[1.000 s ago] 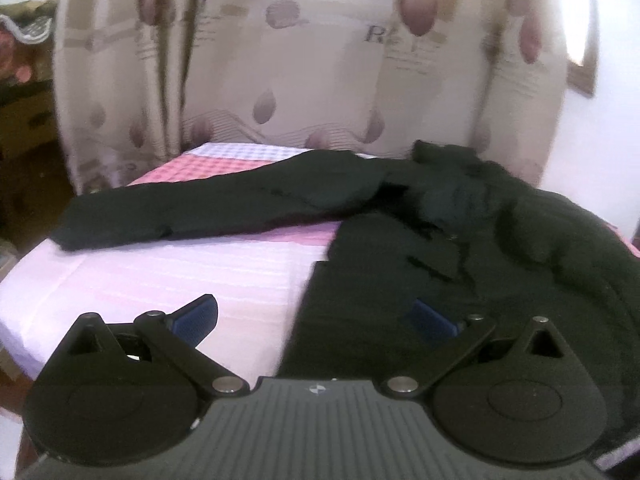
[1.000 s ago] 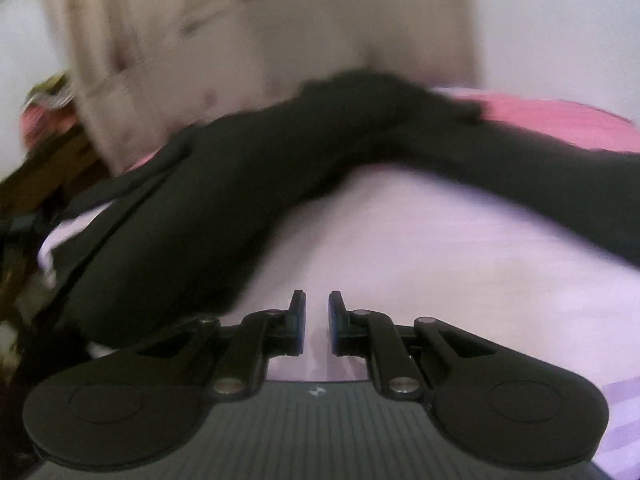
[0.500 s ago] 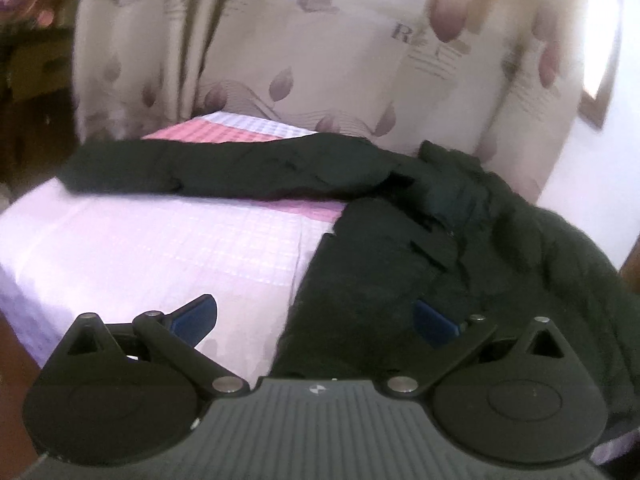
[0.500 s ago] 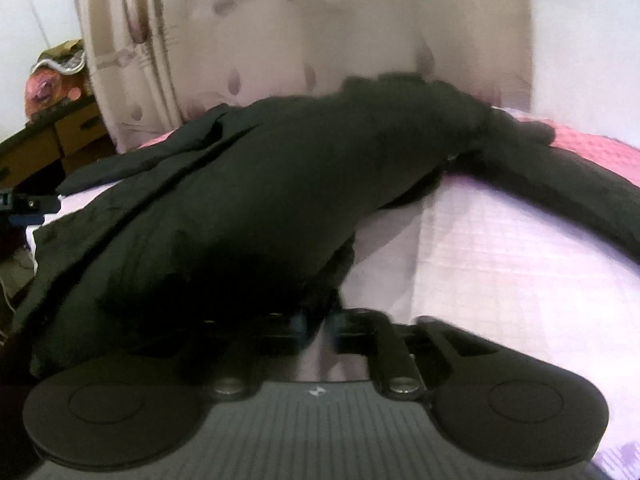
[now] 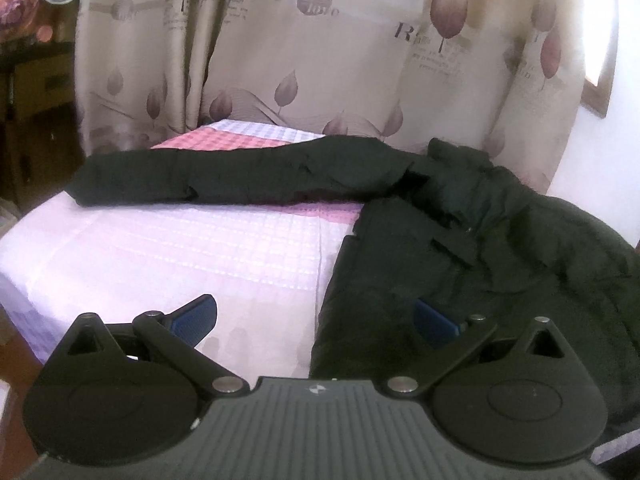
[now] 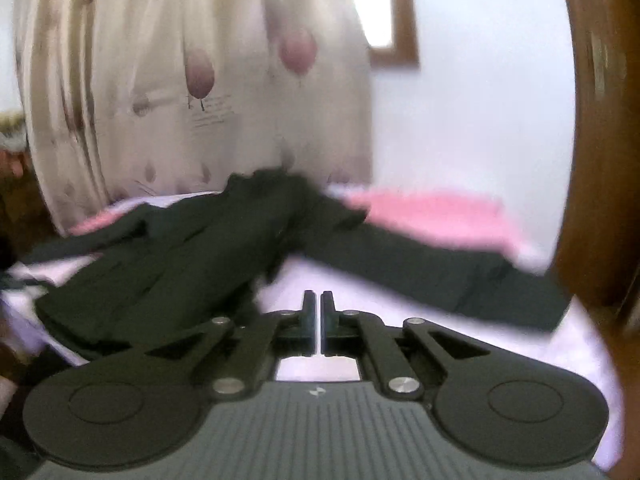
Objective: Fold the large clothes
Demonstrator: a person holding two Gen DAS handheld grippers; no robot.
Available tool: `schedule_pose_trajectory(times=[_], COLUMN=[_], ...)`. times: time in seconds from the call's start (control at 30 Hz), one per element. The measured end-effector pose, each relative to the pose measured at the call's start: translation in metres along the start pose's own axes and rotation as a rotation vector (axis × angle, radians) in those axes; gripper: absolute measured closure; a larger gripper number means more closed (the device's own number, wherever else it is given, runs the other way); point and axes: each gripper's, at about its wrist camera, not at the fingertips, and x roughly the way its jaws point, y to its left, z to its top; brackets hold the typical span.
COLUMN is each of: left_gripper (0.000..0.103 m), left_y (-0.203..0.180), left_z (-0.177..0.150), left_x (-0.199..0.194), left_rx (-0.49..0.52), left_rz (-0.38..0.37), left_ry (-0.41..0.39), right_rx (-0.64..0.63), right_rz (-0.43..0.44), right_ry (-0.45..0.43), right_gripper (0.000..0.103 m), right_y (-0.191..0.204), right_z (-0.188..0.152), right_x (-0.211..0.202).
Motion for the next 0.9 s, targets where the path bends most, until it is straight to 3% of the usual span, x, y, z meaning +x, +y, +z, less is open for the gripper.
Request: schedule_pose_trajectory(times=[0.03,0.1,0.2,0.27,0.33,0.37,0.47,0.5,0.57,0.63,0.73,0.83,0.9], left_gripper=[0.0,0.0,0.0,0.0,0.0,0.0,0.0,0.0,0.0,0.0,0.0,0.0,0.0], left_y=[-0.001,-0.001,0.0,0.001,0.001,0.002,0.001,0.0,0.001,0.004,0.008,0.011,0.01], left_z=[0.0,0.001,0.002,0.002,0.002,0.001,0.0,-0.001,-0.002,0.0,0.005,0.005,0.001], left_x=[0.002,0.004,0.003,0.0,0.001,0.003,0.011,0.014,0.016,0.012,0.002,0.0,0.005], left_rx=[0.003,-0.002,0.005,0.016,0.028,0.033,0.047,0.055,0.056,0.05,0.06,0.083,0.101], left_rz=[0.005,0.01,-0.003,-0.014,-0.016,-0.018,-0.027,-0.021,-0.013,-0.021,-0.026,-0.025,-0.008], left_ry=[-0.002,-0.007,-0.01,-0.014,-0.009,-0.004,0.016,0.021,0.035,0.027,0.0,0.001,0.009], right_rx=[0.05,0.053,0.056,0.13,0.168,0.163,0.16,0.147,0.203,0.213,0.246,0.241,0.249], right_rz=[0.013,0.045,0.092,0.124,0.171,0.158,0.139,0.146,0.207,0.244,0.251,0.174,0.125], right_ry=[0.025,0.068,0.135,0.154,0.138,0.127,0.161,0.156,0.191,0.158,0.029,-0.087,-0.078], right_gripper=[0.091,0.071,0.065,0.051,0.025,0.024,0.035,0.073,0.089,0.094,0.102,0.102,0.102], right_y=[-0.004,0.0,0.013,0.017,0.021,0.026,0.032,0.033,0.032,0.031,0.023,0.008,-0.006], right_z=[-0.005,-0.017,-0.031,-0.037,-0.035,-0.035,-0.037,-0.038,-0.036,-0.033,-0.014,0.0,-0.006], right_x=[0.009,0.037,0.089,0.118,0.142,0.149,0.18,0.181,0.181,0.155,0.09,0.021,0.0])
